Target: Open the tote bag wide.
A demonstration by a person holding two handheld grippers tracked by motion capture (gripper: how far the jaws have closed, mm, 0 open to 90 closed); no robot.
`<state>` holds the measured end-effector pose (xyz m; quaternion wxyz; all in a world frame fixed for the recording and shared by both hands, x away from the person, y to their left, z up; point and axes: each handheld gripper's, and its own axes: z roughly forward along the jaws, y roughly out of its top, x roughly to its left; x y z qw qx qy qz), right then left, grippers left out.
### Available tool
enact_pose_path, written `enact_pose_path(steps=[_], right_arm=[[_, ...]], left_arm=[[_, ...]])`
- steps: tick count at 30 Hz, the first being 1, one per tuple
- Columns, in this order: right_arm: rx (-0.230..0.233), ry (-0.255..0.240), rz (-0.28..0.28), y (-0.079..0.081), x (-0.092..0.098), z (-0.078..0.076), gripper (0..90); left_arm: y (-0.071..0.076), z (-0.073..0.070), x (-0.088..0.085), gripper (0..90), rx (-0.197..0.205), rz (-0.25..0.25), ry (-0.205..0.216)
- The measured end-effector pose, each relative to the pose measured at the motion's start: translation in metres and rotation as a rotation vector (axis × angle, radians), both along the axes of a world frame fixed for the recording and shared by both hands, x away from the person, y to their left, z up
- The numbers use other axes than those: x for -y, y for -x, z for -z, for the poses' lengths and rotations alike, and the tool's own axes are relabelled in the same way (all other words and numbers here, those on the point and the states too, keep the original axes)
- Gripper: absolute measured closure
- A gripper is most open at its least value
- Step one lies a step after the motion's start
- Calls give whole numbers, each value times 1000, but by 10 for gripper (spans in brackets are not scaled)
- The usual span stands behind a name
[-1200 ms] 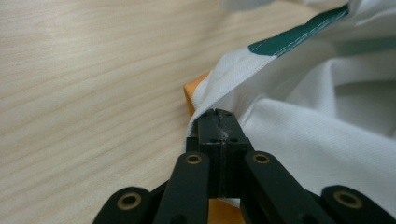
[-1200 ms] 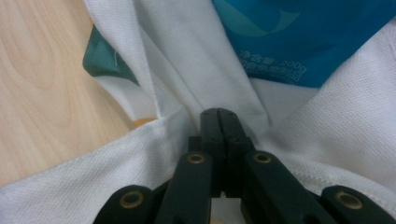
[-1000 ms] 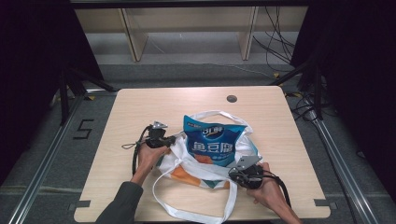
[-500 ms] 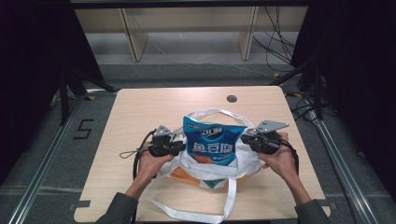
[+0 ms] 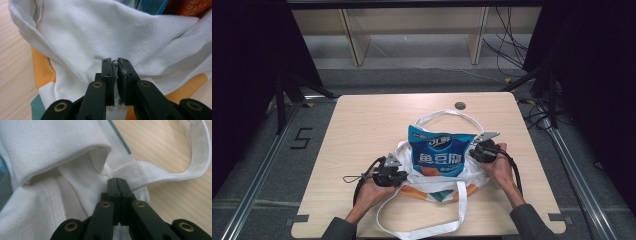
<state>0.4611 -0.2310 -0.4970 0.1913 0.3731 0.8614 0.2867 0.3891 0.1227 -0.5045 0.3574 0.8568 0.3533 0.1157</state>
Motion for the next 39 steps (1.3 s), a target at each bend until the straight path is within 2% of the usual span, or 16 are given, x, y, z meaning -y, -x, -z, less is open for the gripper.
enact_pose_path(steps=[5, 6, 7, 8, 9, 10, 11, 12, 15, 19, 21, 26, 27, 30, 35, 39], right_arm=[[14, -6, 1, 6, -1, -11, 900], [21, -16, -7, 11, 0, -18, 900], [28, -87, -30, 26, 4, -40, 890], [28, -87, -30, 26, 4, -40, 890], [30, -127, -59, 44, 4, -54, 889], [30, -127, -59, 44, 4, -54, 889], [51, -179, -130, 63, 3, -65, 889], [51, -179, -130, 63, 3, -65, 889], [34, -232, -224, 100, -15, -71, 881], [30, -192, -284, 112, -34, -62, 883], [-36, -126, -340, 116, -47, -46, 900], [-106, -54, -361, 122, -54, -19, 900], [-143, -10, -321, 125, -57, -15, 900], [-132, -5, -331, 125, -59, -8, 900], [-120, -41, -359, 121, -58, -6, 900], [-80, -12, -320, 106, -54, -7, 900]], left_arm=[[1, -9, 5, 804, 25, -2, -38], [1, -12, 4, 783, 30, -3, -30], [1, -21, 0, 756, 38, -11, 13], [1, -21, 0, 741, 38, -11, 13], [2, -32, -3, 733, 42, -15, 78], [2, -32, -3, 733, 42, -15, 78], [2, -42, -2, 731, 61, -17, 101], [2, -42, -2, 730, 61, -17, 101], [-7, -46, 5, 729, 77, -19, 117], [-19, -39, 8, 734, 61, -30, 115], [-29, -31, 8, 740, 45, -59, 100], [-46, -17, 6, 772, 12, -64, 78], [-49, -9, 3, 781, 8, -78, 28], [-49, -3, 1, 797, -16, -95, 68], [-43, -6, 3, 794, 12, -77, 1], [-46, -4, -1, 816, 7, -93, 21]])
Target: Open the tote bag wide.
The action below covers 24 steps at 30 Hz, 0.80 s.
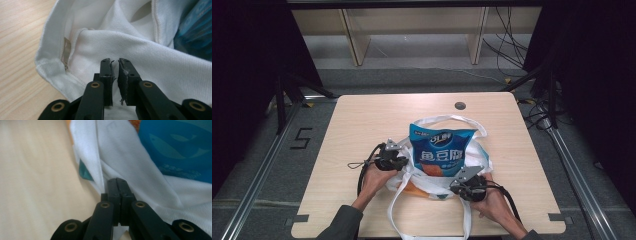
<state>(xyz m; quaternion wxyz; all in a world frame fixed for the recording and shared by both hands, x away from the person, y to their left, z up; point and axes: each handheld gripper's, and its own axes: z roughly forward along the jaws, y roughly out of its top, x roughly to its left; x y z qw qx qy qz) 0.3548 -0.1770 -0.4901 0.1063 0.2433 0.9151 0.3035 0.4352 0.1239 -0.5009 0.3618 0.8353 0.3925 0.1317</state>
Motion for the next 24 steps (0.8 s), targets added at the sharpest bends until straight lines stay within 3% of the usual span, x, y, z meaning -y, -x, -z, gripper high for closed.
enact_pose_path(steps=[1, 2, 5, 14, 16, 17, 18, 20, 21, 23, 24], right_arm=[[0, 0, 0, 0, 0, 0, 900], [9, 0, 16, -8, 1, 0, 900], [5, -3, 30, -14, 2, 0, 900], [15, -15, 66, -31, 5, 1, 900], [5, -65, 72, -31, 11, -1, 881], [5, -65, 72, -31, 11, -1, 881], [1, -119, 107, -30, 16, -7, 786], [8, -118, 93, -30, 21, -13, 763], [35, -144, 106, -29, 23, -15, 741], [20, -175, 128, -24, 29, -23, 685], [42, -182, 135, -23, 33, -25, 665]], left_arm=[[-2, 1, 0, 816, 2, -13, 5], [-3, 0, 0, 818, 9, -21, -18], [-6, 0, 0, 818, -5, -22, -10], [-8, 1, -2, 814, 22, -41, -1], [-8, 1, -3, 810, 23, -46, 25], [-8, 1, -3, 799, 23, -46, 25], [-7, -1, -3, 787, 36, -70, 94], [-7, -3, -4, 769, 31, -70, 114], [-5, -7, -6, 753, 39, -72, 130], [-2, -14, -9, 725, 54, -65, 140], [1, -17, -12, 707, 55, -65, 158]])
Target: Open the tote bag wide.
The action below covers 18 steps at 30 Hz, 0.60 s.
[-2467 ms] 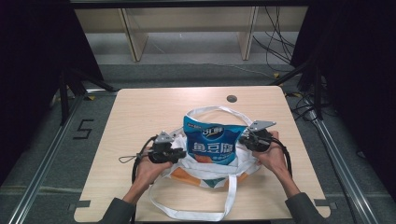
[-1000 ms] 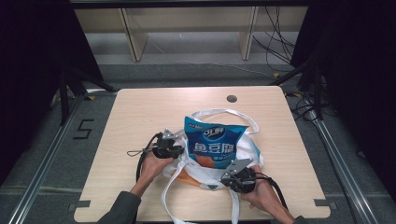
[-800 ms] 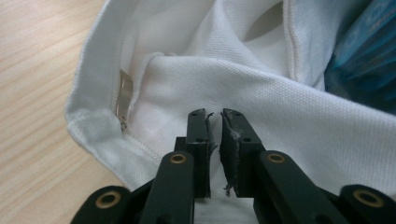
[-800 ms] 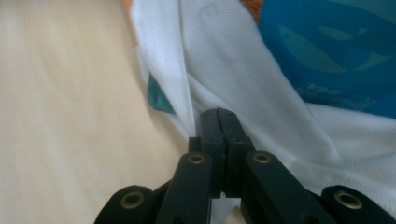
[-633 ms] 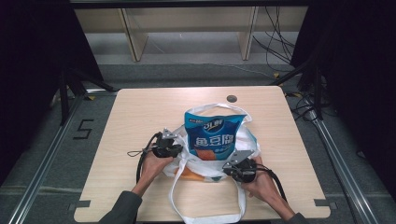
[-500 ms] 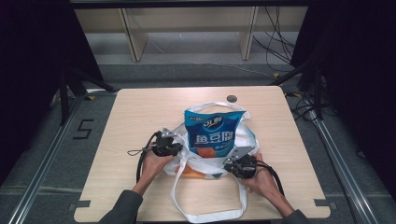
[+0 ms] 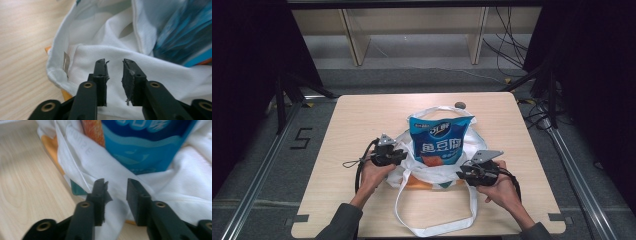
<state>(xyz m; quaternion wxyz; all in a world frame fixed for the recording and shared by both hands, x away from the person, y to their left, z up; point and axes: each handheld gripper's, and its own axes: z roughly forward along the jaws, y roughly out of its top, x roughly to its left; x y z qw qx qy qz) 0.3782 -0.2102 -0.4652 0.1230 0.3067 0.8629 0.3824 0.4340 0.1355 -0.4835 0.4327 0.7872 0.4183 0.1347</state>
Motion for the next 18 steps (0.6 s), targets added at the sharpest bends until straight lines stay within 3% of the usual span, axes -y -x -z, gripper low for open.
enact_pose_path(steps=[4, 6, 7, 12, 14, 16, 17, 18], right_arm=[[25, -23, 29, 4, 13, -4, 588], [20, -26, 37, 4, 14, -5, 565], [14, -36, 52, 5, 16, -5, 541], [55, -64, 108, 9, 27, -7, 482], [24, -73, 144, 18, 32, -7, 453], [41, -68, 144, 19, 35, -6, 448], [24, -82, 168, 23, 36, -6, 445], [53, -77, 161, 27, 42, -5, 436]], left_arm=[[12, -13, -7, 592, 11, -7, 76], [15, -15, -9, 562, 15, 2, 66], [19, -17, -9, 536, 21, -9, 79], [40, -22, -14, 460, 36, 9, 62], [54, -23, -18, 413, 48, 6, 81], [58, -23, -20, 404, 58, 8, 83], [63, -22, -22, 399, 57, 8, 79], [68, -20, -23, 386, 56, 0, 83]])
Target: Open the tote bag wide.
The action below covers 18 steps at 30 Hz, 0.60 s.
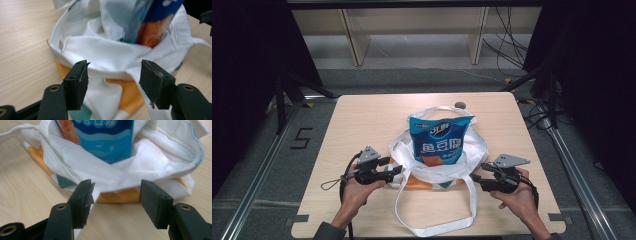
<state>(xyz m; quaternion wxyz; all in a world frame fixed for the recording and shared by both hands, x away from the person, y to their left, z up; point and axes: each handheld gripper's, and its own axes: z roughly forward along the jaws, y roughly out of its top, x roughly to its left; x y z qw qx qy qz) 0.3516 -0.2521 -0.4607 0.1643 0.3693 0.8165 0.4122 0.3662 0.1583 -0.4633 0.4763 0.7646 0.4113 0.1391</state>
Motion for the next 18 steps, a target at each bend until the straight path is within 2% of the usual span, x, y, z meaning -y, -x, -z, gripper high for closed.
enact_pose_path(steps=[2, 3, 4, 5, 6, 7, 8, 10, 12, 13, 14, 15, 16, 17, 18], right_arm=[[0, 11, 2, 2, 3, 1, 427], [-30, -3, 25, 8, 4, 2, 426], [-36, -5, 28, 11, 8, 5, 421], [-36, -5, 28, 11, 8, 5, 421], [-13, 20, 10, 10, 12, 6, 416], [-32, 21, 16, 12, 14, 8, 412], [-76, 11, 50, 18, 15, 10, 404], [-59, 15, 59, 21, 19, 12, 399], [-62, 20, 55, 22, 21, 13, 397], [-38, 29, 34, 22, 24, 14, 395], [-59, 15, 65, 27, 24, 13, 393], [-74, 6, 66, 30, 25, 13, 391], [-39, 18, 54, 32, 30, 15, 388], [-75, -4, 76, 37, 29, 15, 386], [-49, 15, 44, 37, 33, 17, 383]], left_arm=[[9, 4, -4, 382, -11, 6, -7], [12, 6, -6, 374, -8, 3, -5], [17, 10, -10, 361, -8, -1, -6], [17, 10, -10, 359, -8, -1, -6], [19, 11, -12, 359, -16, -2, -14], [22, 12, -13, 353, -20, -10, -8], [25, 15, -14, 344, -11, -22, -5], [28, 15, -16, 332, -10, -18, -22], [33, 17, -16, 326, -5, -18, -26], [36, 18, -16, 318, 1, -20, -27], [39, 19, -16, 308, 1, -17, -27], [42, 20, -17, 299, -2, -15, -30], [48, 22, -18, 287, -6, -15, -35], [51, 23, -18, 284, -3, -17, -43], [51, 23, -18, 282, -3, -17, -43]])
